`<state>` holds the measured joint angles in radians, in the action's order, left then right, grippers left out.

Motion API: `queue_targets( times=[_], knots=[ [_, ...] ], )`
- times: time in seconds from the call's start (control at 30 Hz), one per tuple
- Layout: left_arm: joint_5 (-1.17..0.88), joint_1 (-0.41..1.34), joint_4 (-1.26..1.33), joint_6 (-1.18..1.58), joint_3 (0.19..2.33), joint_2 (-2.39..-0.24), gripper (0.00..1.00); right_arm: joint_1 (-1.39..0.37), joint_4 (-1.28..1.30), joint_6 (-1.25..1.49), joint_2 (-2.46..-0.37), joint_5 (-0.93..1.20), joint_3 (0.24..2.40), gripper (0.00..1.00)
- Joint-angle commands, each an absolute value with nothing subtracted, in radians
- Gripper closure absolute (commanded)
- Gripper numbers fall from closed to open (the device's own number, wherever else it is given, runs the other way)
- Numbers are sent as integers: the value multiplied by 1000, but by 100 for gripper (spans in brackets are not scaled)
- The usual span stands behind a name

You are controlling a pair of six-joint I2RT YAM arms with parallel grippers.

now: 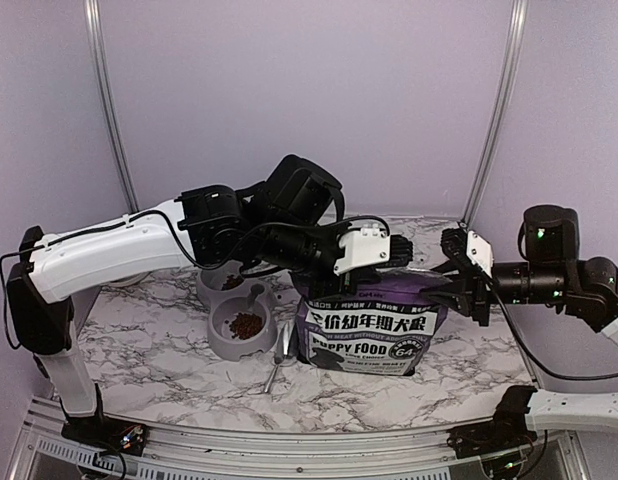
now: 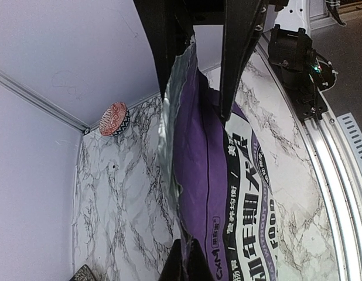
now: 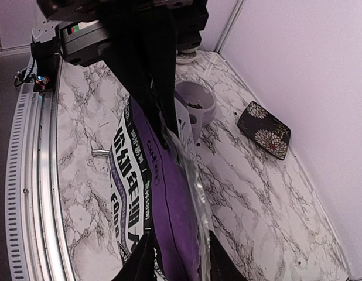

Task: Serve the pet food
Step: Press the seal on the pet food bag.

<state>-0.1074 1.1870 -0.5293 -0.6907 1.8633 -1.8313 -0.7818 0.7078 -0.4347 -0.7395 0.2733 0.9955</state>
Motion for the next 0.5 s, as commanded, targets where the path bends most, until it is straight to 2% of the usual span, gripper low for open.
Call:
queue_targets(
  times=[0.0,0.27,0.47],
  knots=[
    [-87,1161,-644,-664,1870,-1809,98,-778,689,-440,-777,316,1030,73],
    [-113,1161,-638,-659,1865,-1803,97,-779,634,-458,-868,362,1065,74],
    [-141,1161,-619,-651,1856,-1792,98,-779,617,-464,-922,396,1070,82]
  ],
)
